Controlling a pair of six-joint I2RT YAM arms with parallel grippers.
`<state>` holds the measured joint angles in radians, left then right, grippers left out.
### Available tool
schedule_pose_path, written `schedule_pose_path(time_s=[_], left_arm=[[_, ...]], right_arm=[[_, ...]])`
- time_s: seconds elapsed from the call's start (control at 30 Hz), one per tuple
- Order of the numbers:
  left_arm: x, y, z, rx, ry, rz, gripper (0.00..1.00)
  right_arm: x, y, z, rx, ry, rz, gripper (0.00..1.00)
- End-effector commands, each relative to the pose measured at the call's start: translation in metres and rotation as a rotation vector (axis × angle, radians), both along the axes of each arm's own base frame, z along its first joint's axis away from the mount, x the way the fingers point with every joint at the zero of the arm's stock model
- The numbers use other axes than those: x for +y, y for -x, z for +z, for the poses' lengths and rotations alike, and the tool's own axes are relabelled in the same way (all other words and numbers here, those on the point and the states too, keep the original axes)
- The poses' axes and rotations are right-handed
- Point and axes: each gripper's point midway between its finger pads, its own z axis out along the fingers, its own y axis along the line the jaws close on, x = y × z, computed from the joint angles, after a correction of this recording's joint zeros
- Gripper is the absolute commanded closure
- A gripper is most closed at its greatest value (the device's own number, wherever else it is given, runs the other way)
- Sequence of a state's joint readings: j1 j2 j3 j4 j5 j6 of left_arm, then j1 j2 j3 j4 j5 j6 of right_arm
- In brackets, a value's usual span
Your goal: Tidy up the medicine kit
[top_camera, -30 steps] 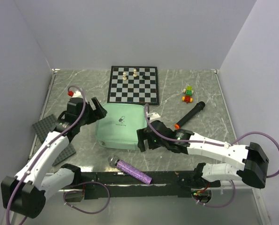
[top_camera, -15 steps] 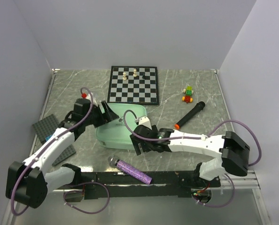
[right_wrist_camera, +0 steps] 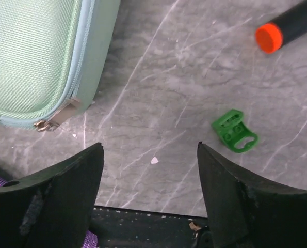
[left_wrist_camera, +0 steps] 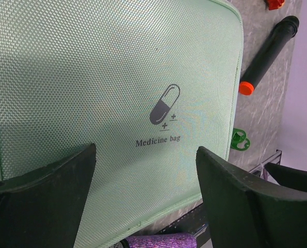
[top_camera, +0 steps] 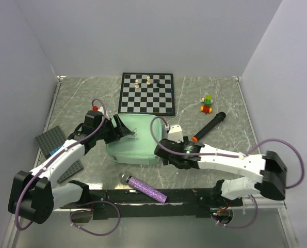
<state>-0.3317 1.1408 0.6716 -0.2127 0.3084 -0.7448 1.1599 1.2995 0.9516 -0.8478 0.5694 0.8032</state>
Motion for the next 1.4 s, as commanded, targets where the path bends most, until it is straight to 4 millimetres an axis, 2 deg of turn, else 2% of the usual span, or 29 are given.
schedule_pose_path(time_s=[0.0, 0.1, 0.17, 0.37, 0.57, 0.97, 1.1, 1.27, 1.37], left_arm=[[0.006, -0.001, -0.010, 0.014, -0.051, 0.008, 0.16], [0.005, -0.002, -0.006, -0.002, -0.043, 0.005, 0.16], [0.005, 0.000, -0.005, 0.000, -0.040, 0.004, 0.16], [0.004, 0.003, -0.002, -0.007, -0.035, -0.008, 0.15], [0.005, 0.003, 0.002, -0.011, -0.040, -0.007, 0.15], [0.012, 0.007, 0.005, -0.019, -0.070, 0.001, 0.15], [0.013, 0.007, 0.006, -0.022, -0.073, 0.002, 0.14], [0.013, 0.008, 0.004, -0.015, -0.074, 0.000, 0.15], [0.013, 0.008, 0.005, -0.019, -0.075, -0.002, 0.14]], right_arm=[[0.001, -0.001, 0.024, -0.106, -0.057, 0.077, 0.22], [0.040, 0.005, 0.033, -0.127, -0.151, 0.258, 0.20], [0.058, 0.009, 0.033, -0.115, -0.167, 0.336, 0.20], [0.084, 0.008, 0.014, -0.080, -0.097, 0.470, 0.20], [0.085, -0.002, -0.004, -0.076, -0.027, 0.409, 0.23], [0.072, -0.014, -0.021, -0.088, 0.030, 0.367, 0.52], [0.068, -0.014, -0.023, -0.088, 0.017, 0.374, 0.52], [0.069, -0.011, -0.025, -0.069, -0.065, 0.403, 0.37], [0.068, -0.010, -0.026, -0.068, -0.114, 0.413, 0.34]])
